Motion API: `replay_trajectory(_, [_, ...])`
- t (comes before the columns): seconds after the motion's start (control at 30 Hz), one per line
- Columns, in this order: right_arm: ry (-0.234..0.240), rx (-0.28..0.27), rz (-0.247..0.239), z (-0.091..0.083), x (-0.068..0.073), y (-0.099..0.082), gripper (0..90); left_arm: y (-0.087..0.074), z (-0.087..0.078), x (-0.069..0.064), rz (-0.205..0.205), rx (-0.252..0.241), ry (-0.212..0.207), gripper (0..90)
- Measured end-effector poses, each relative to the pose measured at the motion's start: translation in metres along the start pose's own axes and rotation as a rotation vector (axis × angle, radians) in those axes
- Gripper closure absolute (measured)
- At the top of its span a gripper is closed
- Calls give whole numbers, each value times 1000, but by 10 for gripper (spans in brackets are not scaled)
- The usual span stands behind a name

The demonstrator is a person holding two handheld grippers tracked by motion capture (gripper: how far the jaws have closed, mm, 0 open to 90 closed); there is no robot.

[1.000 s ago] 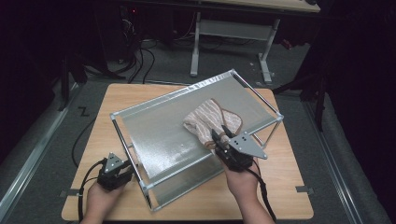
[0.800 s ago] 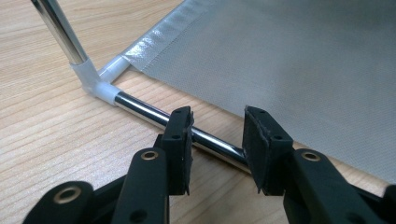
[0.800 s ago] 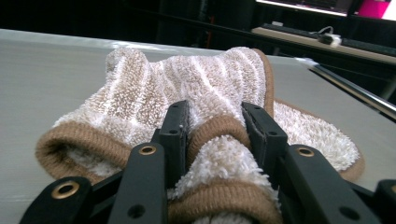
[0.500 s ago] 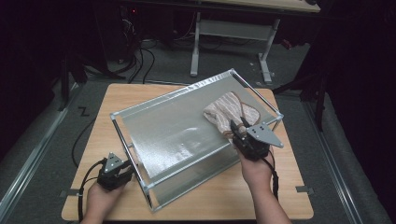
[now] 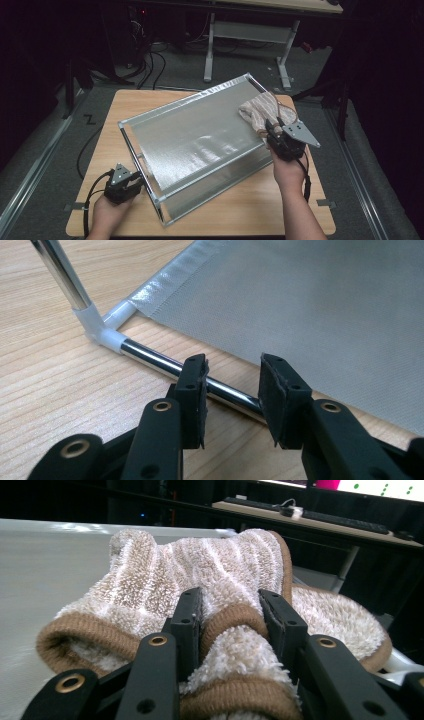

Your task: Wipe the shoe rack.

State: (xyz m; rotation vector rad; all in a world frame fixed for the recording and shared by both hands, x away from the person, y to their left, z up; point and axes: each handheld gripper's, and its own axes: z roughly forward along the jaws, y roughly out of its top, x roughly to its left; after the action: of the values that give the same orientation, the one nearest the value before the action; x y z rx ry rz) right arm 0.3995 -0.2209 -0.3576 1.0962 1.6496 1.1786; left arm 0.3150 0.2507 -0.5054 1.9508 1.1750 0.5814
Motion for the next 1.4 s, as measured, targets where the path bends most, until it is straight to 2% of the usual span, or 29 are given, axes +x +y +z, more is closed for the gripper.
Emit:
replay_trajectory(0.1, [-21,2,2,3,-7,0,641,0,0,0,1,0,0,635])
replay_trajectory(0.13, [-43,3,3,4,-12,0,641,0,0,0,0,0,0,635])
replay_trajectory(0.23, [-56,3,4,5,-15,0,641,0,0,0,0,0,0,635])
replay_trajectory(0.3, [-89,6,-7,6,-20,1,641,0,0,0,0,0,0,635])
replay_trajectory(0.47, [-91,11,8,7,-22,1,648,0,0,0,0,0,0,635])
replay_trajectory(0.67, [-43,17,57,1,-15,3,656,0,0,-1,-6,-4,3,637])
replay_trajectory(0.77, [0,6,46,-7,1,2,654,0,0,-1,-5,-4,4,638])
replay_trajectory(0.8, [30,1,37,-12,15,2,653,0,0,-1,2,-1,4,639])
replay_trajectory(0.87, [41,-1,34,-13,20,2,653,0,0,-1,4,0,4,641])
replay_trajectory(0.9, [72,-13,15,-19,38,1,652,0,-1,-1,5,0,5,641])
replay_trajectory(0.93, [72,-13,15,-19,38,1,652,0,-1,-1,5,0,5,641])
replay_trajectory(0.97, [96,-24,10,-24,51,0,653,0,-1,-1,5,0,6,642])
replay_trajectory(1.0, [108,-32,10,-26,59,-1,653,0,-1,-1,5,0,6,641])
replay_trajectory(1.03, [108,-32,10,-26,59,-1,653,0,-1,-1,5,0,6,642])
replay_trajectory(1.07, [133,-42,-5,-31,73,-1,653,0,-1,-1,6,0,6,642])
replay_trajectory(1.1, [133,-42,-5,-31,73,-1,653,0,-1,-1,6,0,6,642])
replay_trajectory(1.17, [164,-51,-18,-36,87,-1,654,0,-1,-1,6,0,6,642])
replay_trajectory(1.2, [187,-56,-24,-41,99,-1,654,0,-1,-1,7,1,6,643])
replay_trajectory(1.27, [196,-57,-27,-42,103,-1,653,0,-1,-1,7,0,7,642])
replay_trajectory(1.3, [223,-63,-42,-47,115,-1,654,0,-1,-1,6,0,7,642])
replay_trajectory(1.33, [223,-63,-42,-47,115,-1,654,0,-1,-1,6,0,7,643])
replay_trajectory(1.37, [247,-71,-58,-51,125,-1,654,0,-1,-1,7,1,7,643])
replay_trajectory(1.4, [247,-71,-58,-51,125,-1,654,0,-1,-1,7,1,7,643])
